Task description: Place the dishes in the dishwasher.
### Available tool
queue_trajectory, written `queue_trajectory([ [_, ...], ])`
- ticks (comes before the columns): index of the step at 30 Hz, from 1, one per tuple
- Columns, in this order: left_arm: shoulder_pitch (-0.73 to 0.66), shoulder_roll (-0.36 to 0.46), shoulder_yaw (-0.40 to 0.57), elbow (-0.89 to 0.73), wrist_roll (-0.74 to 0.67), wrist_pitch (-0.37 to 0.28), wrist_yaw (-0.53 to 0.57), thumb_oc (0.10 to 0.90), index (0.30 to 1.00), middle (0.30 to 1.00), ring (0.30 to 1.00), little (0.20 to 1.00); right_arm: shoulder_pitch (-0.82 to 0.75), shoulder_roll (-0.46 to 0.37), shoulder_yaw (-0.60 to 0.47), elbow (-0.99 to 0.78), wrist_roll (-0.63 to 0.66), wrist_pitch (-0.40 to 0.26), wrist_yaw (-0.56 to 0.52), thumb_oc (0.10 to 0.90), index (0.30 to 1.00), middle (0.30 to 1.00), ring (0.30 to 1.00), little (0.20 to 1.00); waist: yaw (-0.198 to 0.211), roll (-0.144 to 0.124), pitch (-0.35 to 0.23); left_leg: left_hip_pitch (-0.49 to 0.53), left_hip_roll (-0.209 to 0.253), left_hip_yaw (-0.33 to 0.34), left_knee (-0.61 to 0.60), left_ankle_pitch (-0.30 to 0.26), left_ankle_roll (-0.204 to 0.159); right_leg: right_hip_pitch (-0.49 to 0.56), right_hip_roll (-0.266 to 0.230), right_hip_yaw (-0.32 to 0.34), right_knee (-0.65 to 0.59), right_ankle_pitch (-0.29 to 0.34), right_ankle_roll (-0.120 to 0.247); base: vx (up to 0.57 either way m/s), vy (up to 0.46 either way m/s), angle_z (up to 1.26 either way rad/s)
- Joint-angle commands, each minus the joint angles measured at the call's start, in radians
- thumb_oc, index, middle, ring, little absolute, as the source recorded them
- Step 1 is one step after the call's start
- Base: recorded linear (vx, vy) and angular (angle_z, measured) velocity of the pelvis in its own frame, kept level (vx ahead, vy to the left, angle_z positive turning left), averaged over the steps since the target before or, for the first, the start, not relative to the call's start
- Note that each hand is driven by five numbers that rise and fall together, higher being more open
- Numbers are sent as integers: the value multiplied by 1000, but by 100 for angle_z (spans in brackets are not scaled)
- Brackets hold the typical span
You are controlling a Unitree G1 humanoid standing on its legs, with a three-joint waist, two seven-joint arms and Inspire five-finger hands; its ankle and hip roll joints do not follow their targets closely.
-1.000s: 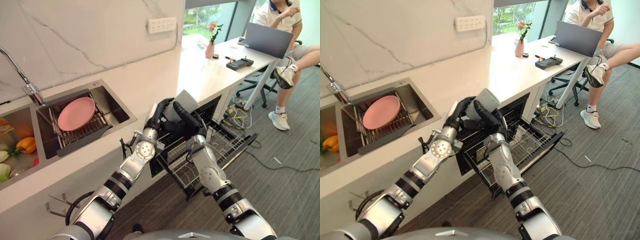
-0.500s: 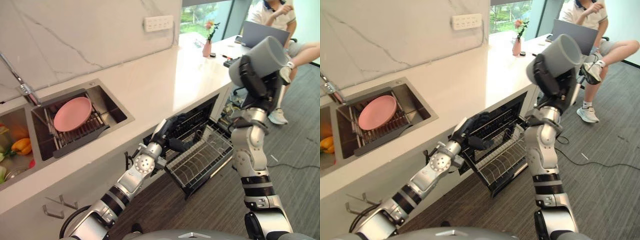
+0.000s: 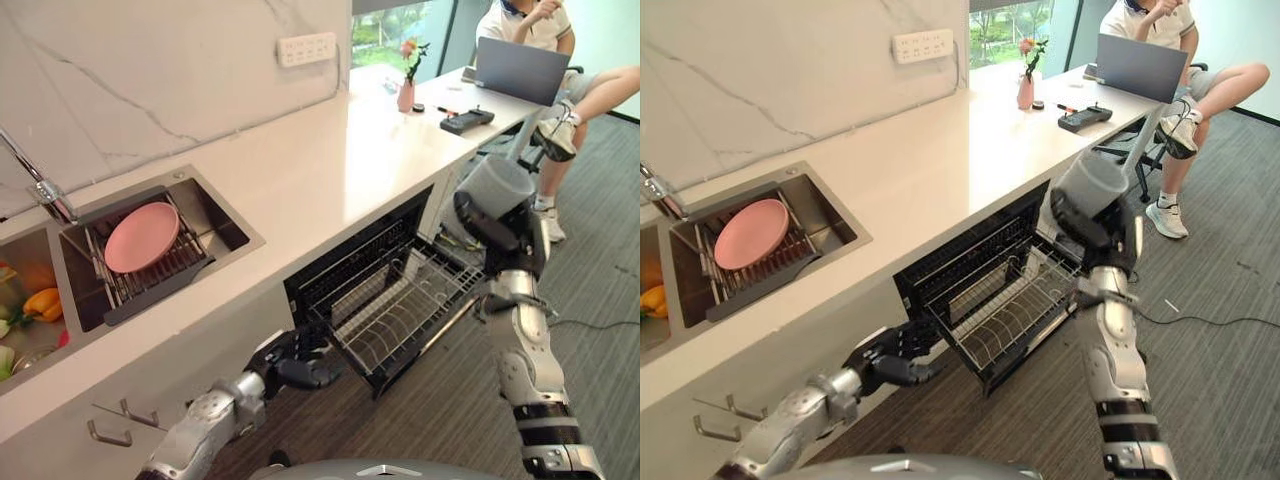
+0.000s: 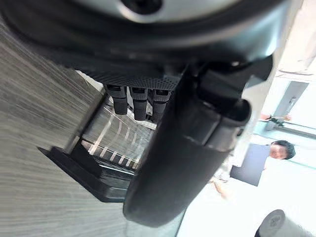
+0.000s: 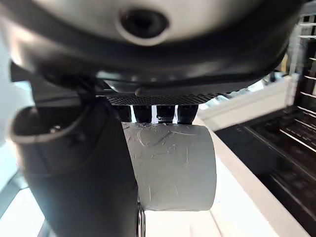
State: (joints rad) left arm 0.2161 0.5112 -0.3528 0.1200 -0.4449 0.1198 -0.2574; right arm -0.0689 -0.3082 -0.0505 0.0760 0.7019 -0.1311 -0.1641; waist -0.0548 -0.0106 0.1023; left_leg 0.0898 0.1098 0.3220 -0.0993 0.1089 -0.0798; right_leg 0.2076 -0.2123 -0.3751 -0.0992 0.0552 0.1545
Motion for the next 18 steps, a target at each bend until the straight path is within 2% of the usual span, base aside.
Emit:
queue_trajectory([
  [1, -26, 15, 107, 69, 196, -70, -56, 800, 900, 900, 900, 900, -31, -81, -32, -45, -4, -1, 169, 400, 300, 300, 300, 300, 49, 31, -30, 94, 27, 5, 12, -140, -6, -46, -23, -61, 30, -39, 27, 0, 0, 0],
  [3, -14, 8, 134, 105, 244, -80, -56, 800, 900, 900, 900, 900, -17, -87, -32, -34, -28, 12, 186, 400, 300, 300, 300, 300, 51, 29, -30, 89, 26, 1, 12, -138, -6, -47, -23, -65, 31, -40, 27, -11, -2, 4],
  [4, 3, -1, 172, 169, 364, -104, -41, 800, 900, 900, 900, 900, 6, -88, -40, -10, -60, 26, 212, 400, 300, 300, 300, 300, 62, 25, -28, 84, 26, -6, 12, -136, -7, -46, -26, -75, 32, -40, 27, -4, 3, 6],
  [5, 7, -17, 187, 217, 410, -111, -28, 800, 900, 900, 900, 900, 15, -87, -41, 2, -74, 31, 219, 400, 300, 300, 300, 300, 66, 23, -29, 81, 25, -10, 12, -135, -7, -45, -27, -80, 32, -41, 27, -8, 6, 8],
  [8, 11, -40, 218, 304, 493, -117, 30, 800, 900, 900, 900, 900, 20, -88, -40, 50, -112, 36, 222, 400, 300, 300, 300, 300, 78, 19, -28, 75, 23, -19, 12, -135, -6, -42, -30, -90, 31, -41, 27, 12, 6, 14],
  [9, 16, -57, 235, 392, 562, -110, 80, 800, 900, 900, 900, 900, 12, -91, -35, 100, -153, 42, 211, 400, 300, 300, 300, 300, 92, 18, -31, 79, 25, -37, 12, -152, -11, -32, -27, -85, 28, -55, 33, -5, 16, 17],
  [10, 12, -60, 234, 397, 565, -113, 83, 800, 900, 900, 900, 900, 9, -92, -34, 103, -154, 40, 211, 400, 300, 300, 300, 300, 91, 18, -26, 71, 23, -25, 12, -134, -5, -41, -31, -100, 32, -42, 26, 63, 23, 21],
  [11, 16, -72, 242, 474, 618, -104, 118, 800, 900, 900, 900, 900, -1, -92, -37, 145, -183, 45, 197, 400, 300, 300, 300, 300, 102, 18, -29, 76, 25, -43, 12, -153, -10, -30, -29, -95, 31, -56, 34, 1, 13, 12],
  [13, 7, -79, 242, 540, 645, -100, 143, 800, 900, 900, 900, 900, -18, -99, -27, 186, -199, 43, 191, 400, 300, 300, 300, 300, 108, 17, -27, 71, 22, -48, 12, -151, -9, -32, -30, -99, 34, -57, 34, 26, 13, 13],
  [16, 7, -44, 201, 639, 769, -100, 164, 800, 900, 900, 900, 900, -111, -149, -4, 366, -234, 47, 145, 400, 300, 300, 300, 300, 133, 12, -24, 55, 17, -59, 12, -148, -7, -36, -32, -108, 33, -58, 34, -14, 19, 12],
  [18, 1, -36, 197, 683, 783, -97, 177, 800, 900, 900, 900, 900, -159, -179, 25, 452, -260, 53, 131, 400, 300, 300, 300, 300, 149, 8, -18, 43, 15, -66, 12, -144, -8, -39, -34, -117, 32, -57, 33, -18, 3, 14],
])
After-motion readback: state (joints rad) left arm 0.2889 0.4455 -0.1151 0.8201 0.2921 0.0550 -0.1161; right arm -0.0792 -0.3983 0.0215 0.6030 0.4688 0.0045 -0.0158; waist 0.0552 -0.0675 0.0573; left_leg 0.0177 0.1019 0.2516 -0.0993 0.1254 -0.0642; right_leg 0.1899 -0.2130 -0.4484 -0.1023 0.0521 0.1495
